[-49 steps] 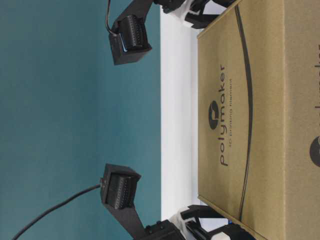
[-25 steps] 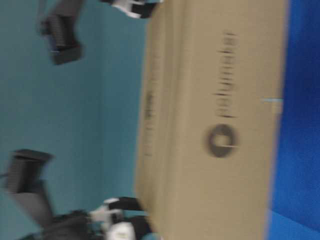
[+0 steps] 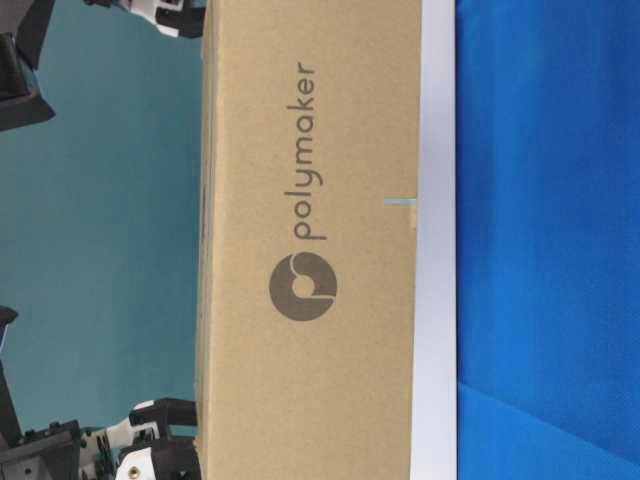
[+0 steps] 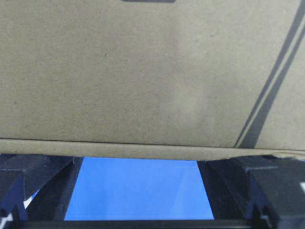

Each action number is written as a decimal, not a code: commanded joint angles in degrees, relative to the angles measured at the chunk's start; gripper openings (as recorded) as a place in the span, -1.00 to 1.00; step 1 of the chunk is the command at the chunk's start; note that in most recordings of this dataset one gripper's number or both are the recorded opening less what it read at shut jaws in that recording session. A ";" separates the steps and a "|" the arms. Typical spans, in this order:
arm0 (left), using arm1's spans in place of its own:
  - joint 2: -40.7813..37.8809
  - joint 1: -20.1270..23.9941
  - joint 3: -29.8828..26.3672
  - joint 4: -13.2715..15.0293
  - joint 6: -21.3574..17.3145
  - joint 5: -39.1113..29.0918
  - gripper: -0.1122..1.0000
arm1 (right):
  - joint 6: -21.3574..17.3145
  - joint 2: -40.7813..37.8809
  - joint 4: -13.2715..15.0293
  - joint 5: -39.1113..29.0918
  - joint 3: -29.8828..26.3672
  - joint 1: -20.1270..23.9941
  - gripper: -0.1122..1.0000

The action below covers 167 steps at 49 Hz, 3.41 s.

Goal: Place the cardboard box on the stand after clamping it between your arms.
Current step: 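Lift the clamped box and carry it back toward the white stand, then lower the clamped box onto the white stand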

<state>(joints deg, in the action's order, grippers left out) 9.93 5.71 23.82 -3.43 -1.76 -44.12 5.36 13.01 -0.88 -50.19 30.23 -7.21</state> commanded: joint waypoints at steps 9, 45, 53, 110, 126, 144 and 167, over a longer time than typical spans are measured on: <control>0.00 2.11 -6.42 0.26 0.97 2.72 0.71 | -0.26 -0.18 -0.88 5.71 -7.12 -1.41 0.96; -5.71 12.13 -12.57 0.26 -7.38 -1.85 0.71 | 9.67 -4.31 -4.39 8.61 -13.62 -11.43 0.96; -7.03 14.06 -13.01 0.26 -10.11 -1.67 0.71 | 12.04 -4.31 -6.59 11.60 -13.54 -12.92 0.96; -13.71 23.64 -22.24 0.26 -17.14 2.11 0.71 | 41.92 -16.70 -27.42 8.61 -23.64 -31.03 0.96; -14.85 24.79 -23.47 0.26 -17.49 2.81 0.71 | 43.15 -18.63 -27.86 7.38 -23.91 -31.64 0.96; -17.93 25.40 -22.94 0.26 -18.90 6.59 0.71 | 46.32 -20.30 -27.95 7.91 -20.57 -32.70 0.96; -18.37 27.25 -19.25 0.26 -20.21 7.47 0.71 | 50.27 -23.38 -27.86 7.56 -18.46 -35.77 0.96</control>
<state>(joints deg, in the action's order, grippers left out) -8.70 35.68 6.94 -4.48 -23.55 -42.71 55.81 -11.60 -23.38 -44.56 13.18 -45.44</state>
